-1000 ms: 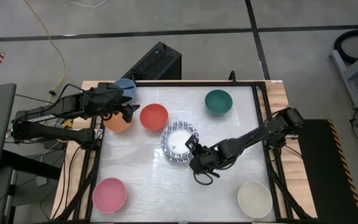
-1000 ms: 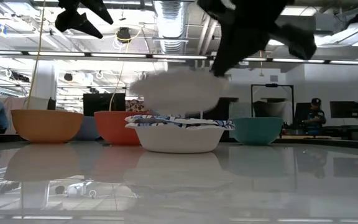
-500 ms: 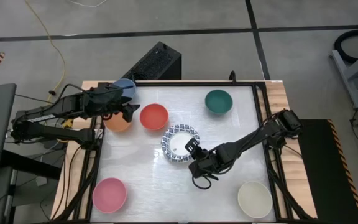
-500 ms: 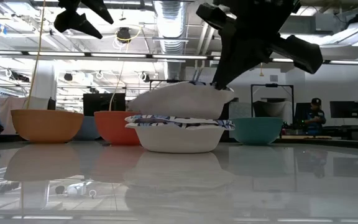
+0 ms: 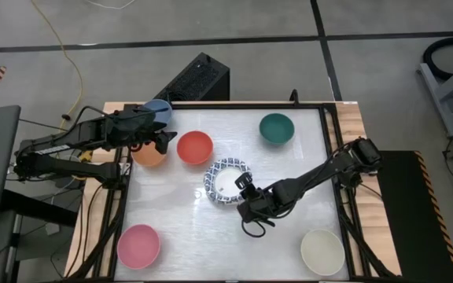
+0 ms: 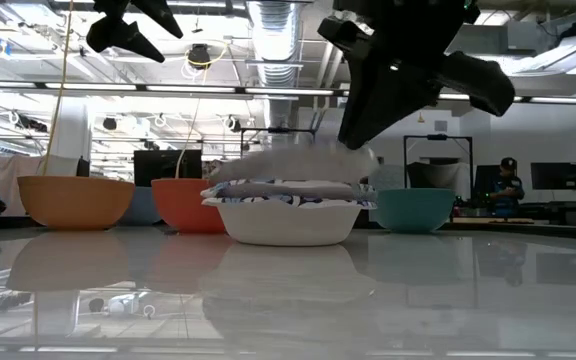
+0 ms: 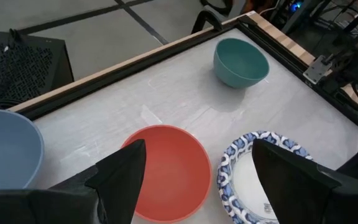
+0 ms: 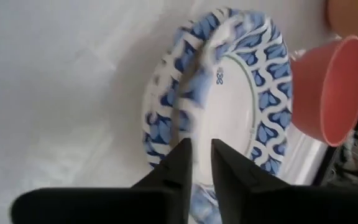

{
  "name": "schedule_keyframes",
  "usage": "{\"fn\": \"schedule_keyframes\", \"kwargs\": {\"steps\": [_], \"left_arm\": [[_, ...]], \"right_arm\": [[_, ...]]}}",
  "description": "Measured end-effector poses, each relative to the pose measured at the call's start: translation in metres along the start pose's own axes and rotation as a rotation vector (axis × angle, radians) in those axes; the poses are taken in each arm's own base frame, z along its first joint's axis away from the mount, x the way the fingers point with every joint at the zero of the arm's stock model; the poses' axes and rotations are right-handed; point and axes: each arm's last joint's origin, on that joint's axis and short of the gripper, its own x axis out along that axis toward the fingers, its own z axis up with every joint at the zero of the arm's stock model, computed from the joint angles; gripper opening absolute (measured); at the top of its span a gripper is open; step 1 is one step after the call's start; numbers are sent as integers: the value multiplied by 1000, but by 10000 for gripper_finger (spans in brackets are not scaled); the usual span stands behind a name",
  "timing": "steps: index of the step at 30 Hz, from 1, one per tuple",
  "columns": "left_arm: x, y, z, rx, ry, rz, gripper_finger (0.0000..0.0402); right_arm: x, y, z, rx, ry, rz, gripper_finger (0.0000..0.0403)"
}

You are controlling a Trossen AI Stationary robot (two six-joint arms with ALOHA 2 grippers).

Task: Nest bowls inside each other
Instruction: Stack the white and blue plate on top of the white and blue bowl, then stack the blue bowl on top of the white and blue plate

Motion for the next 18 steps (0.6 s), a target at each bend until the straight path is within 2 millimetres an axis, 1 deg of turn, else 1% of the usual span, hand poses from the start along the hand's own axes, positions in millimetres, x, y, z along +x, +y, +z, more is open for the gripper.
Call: {"fn": "schedule_keyframes", "kwargs": {"steps": [7, 12, 15, 18], "left_arm": [[0, 0, 0, 0, 0, 0, 284], [0, 0, 0, 1, 2, -3, 284], [0, -2, -1, 2, 35, -59, 284], [0, -4, -3, 8, 89, -150, 284]], "right_arm": [[-4, -2, 3, 25, -76, 66, 130], [-12, -7, 2, 82, -104, 70, 151], [-19, -11, 1, 195, -119, 68, 152], [-31, -22, -4, 446, -142, 65, 147]]}}
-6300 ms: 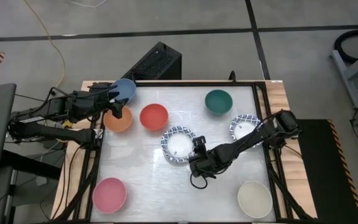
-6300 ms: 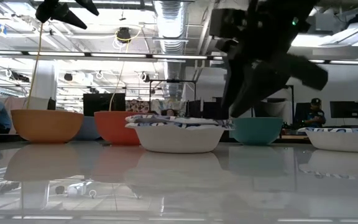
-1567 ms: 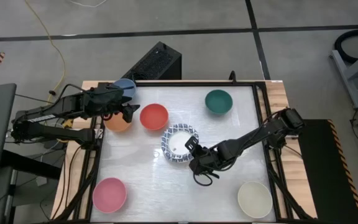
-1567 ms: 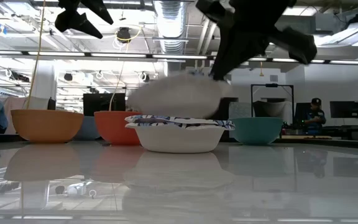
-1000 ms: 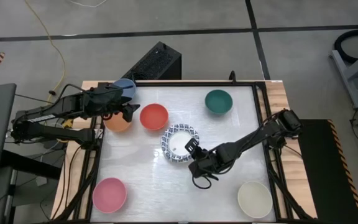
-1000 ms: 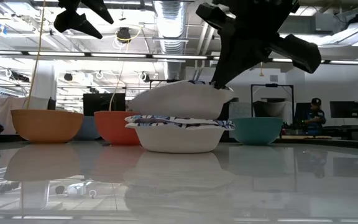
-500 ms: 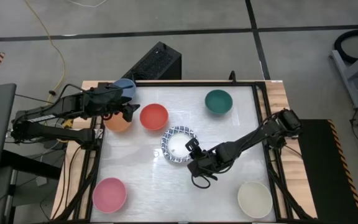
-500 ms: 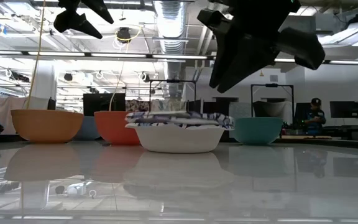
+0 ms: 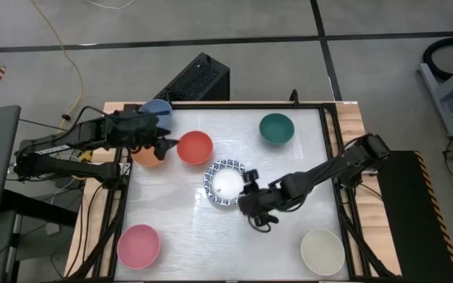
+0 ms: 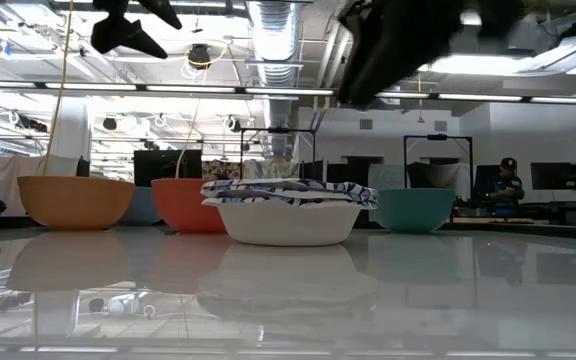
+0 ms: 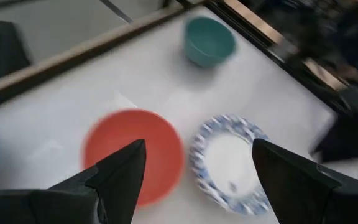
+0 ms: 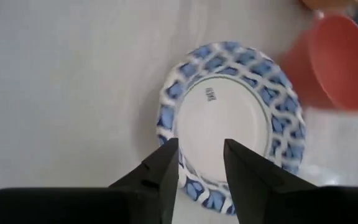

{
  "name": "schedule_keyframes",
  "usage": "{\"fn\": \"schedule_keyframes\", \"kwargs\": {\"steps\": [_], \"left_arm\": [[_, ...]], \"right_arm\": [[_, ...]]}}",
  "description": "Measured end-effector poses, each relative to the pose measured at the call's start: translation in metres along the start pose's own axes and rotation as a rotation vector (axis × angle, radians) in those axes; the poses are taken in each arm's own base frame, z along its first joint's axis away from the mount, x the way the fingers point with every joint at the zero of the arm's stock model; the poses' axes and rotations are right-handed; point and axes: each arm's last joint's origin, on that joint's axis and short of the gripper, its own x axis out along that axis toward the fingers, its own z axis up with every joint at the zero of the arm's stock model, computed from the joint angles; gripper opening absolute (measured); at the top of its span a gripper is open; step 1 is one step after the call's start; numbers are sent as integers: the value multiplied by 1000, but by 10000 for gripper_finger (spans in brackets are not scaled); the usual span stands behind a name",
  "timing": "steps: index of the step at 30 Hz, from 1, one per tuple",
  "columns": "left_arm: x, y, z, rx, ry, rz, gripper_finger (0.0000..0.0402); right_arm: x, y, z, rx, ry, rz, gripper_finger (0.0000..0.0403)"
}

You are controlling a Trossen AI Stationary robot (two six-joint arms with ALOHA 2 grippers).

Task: Nest bowls inside each other
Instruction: Stack the blue bowl on top of the white and blue plate

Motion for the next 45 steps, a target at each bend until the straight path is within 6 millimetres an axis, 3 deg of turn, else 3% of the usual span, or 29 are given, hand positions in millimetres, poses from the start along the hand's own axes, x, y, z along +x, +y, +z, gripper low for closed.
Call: {"fn": "schedule_keyframes", "kwargs": {"steps": [4, 8, 12, 16, 22, 32, 40, 45], "left_arm": [[-1, 0, -1, -10, 55, 22, 284], [7, 4, -4, 35, 160, 227, 284], [30, 7, -5, 73, 259, 355, 284], [59, 25, -6, 63, 393, 485, 284], [96, 63, 1, 65, 500, 627, 284], [136, 117, 7, 119, 609, 680, 284], [168, 144, -4, 129, 698, 696, 278], [185, 154, -15, 126, 769, 709, 227]], "right_arm": [[-19, -28, -5, 260, -5, -13, 139], [-43, -58, -14, 398, -20, -50, 135], [-66, -78, -23, 458, -39, -78, 134], [-85, -91, -30, 489, -66, -96, 134], [-97, -95, -35, 496, -80, -98, 134], [-94, -93, -40, 475, -22, -97, 134], [-94, -92, -40, 489, -17, -96, 134], [-94, -92, -40, 490, -17, -95, 134]]}}
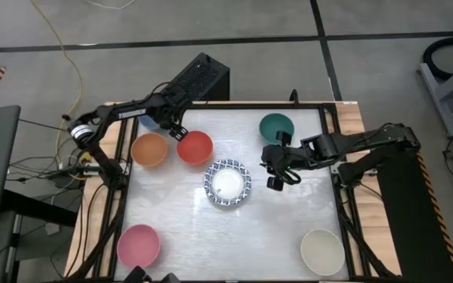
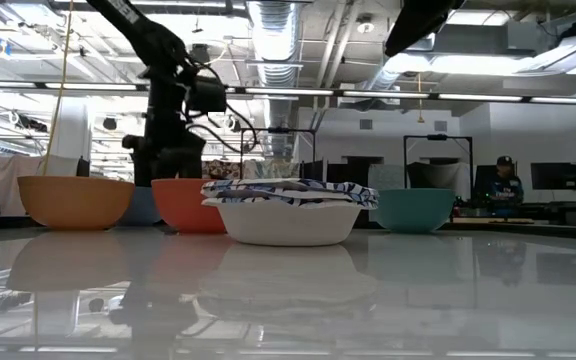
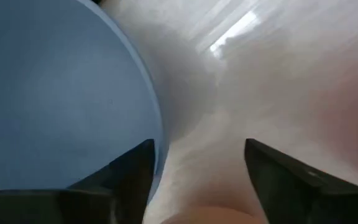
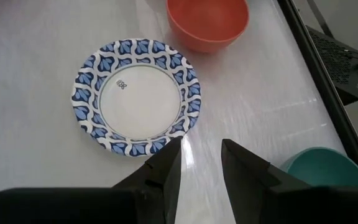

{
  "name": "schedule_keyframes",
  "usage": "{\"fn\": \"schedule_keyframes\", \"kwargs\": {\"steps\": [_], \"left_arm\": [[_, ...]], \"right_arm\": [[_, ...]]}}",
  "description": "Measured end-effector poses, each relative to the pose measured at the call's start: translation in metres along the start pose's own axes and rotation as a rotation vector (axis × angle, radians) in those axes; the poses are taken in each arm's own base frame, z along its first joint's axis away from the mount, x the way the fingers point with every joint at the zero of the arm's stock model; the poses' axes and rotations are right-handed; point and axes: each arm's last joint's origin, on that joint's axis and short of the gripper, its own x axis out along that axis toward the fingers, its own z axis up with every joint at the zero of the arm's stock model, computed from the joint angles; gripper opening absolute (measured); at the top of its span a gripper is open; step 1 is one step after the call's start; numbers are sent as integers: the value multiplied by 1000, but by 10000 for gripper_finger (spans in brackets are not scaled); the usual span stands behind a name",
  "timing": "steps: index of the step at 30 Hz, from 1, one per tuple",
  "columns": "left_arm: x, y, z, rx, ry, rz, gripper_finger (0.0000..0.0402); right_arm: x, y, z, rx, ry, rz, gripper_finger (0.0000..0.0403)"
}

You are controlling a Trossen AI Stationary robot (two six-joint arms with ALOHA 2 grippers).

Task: Nest bowls inside each other
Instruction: Stack the blue bowl on top of the white and blue plate

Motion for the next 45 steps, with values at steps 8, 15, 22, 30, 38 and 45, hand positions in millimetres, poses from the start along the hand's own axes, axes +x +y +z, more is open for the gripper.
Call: {"fn": "schedule_keyframes", "kwargs": {"steps": [8, 15, 22, 30, 38, 45], "left_arm": [[9, -1, 5, 3, -11, 81, 72], [8, -4, 5, 65, -16, 58, 5], [-19, -12, -1, 137, -99, 28, 1], [-93, -12, -27, 273, -361, -20, 1], [-171, -15, -83, 677, -731, -264, 0], [-196, -31, -116, 1163, -926, -236, 0]], "right_arm": [[0, 0, 0, 0, 0, 0, 134], [0, 0, 0, 8, -3, -2, 134], [0, -1, 10, 69, -90, 1, 134], [2, -15, 27, 317, -247, -59, 134], [7, -38, 41, 472, -366, -82, 134], [3, -39, 54, 46, -466, -27, 134]]}}
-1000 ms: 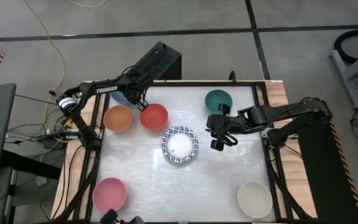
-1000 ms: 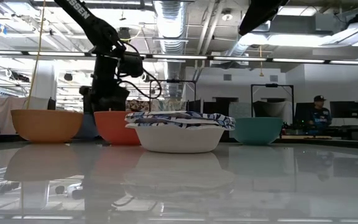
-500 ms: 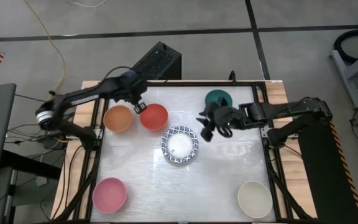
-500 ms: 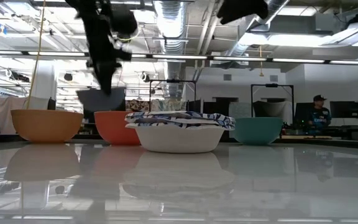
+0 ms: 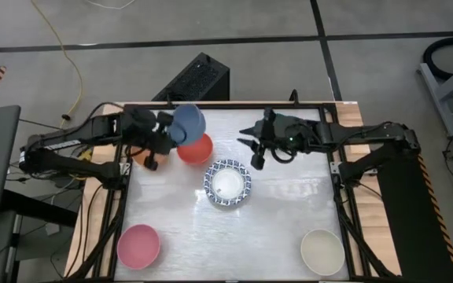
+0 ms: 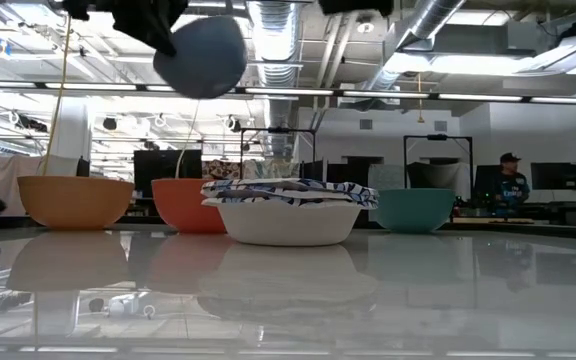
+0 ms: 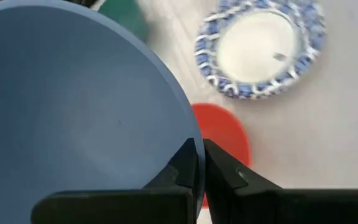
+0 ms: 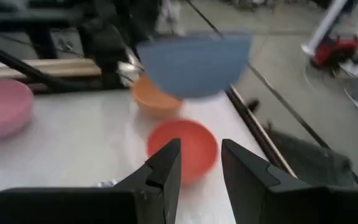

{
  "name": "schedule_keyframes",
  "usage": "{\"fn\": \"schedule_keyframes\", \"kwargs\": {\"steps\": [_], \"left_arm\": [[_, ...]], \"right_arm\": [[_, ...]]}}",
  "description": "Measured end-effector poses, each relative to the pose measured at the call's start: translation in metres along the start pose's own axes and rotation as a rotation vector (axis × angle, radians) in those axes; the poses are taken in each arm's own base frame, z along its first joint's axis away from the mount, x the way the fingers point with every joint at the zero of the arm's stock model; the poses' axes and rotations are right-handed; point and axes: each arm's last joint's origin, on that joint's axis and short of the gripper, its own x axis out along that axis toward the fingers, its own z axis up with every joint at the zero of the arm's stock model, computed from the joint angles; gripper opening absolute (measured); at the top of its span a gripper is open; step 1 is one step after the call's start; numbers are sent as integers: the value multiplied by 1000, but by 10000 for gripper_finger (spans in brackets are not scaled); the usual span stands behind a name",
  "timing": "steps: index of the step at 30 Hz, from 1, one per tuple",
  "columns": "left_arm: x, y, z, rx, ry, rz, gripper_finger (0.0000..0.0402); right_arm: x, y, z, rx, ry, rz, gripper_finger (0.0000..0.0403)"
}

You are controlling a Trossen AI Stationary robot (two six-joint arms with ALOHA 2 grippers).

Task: Nest bowls inside each other
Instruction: Stack the blue bowl on top of the white and blue plate

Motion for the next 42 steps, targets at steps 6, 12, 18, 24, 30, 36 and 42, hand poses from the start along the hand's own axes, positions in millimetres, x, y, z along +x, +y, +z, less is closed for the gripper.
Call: {"fn": "schedule_keyframes", "kwargs": {"steps": [6, 12, 18, 24, 30, 36, 42], "left_arm": [[21, -15, 16, 366, 167, 57, 0], [57, -24, 24, 612, 455, 122, 0], [88, -28, 25, 672, 643, 185, 0], [112, -26, 30, 752, 797, 305, 0], [120, -25, 37, 751, 799, 371, 0], [119, -27, 46, 792, 763, 390, 0], [119, -27, 55, 822, 718, 419, 0]], "right_arm": [[10, -8, 5, 17, -61, -38, 134], [14, -12, 12, 121, -143, -145, 134], [17, -16, 13, 171, -171, -273, 146], [43, -11, 3, 149, -131, -297, 181], [56, -7, 2, 159, -162, -299, 226], [61, -13, 1, 146, -166, -326, 236], [68, -15, -2, 158, -157, -333, 230]]}}
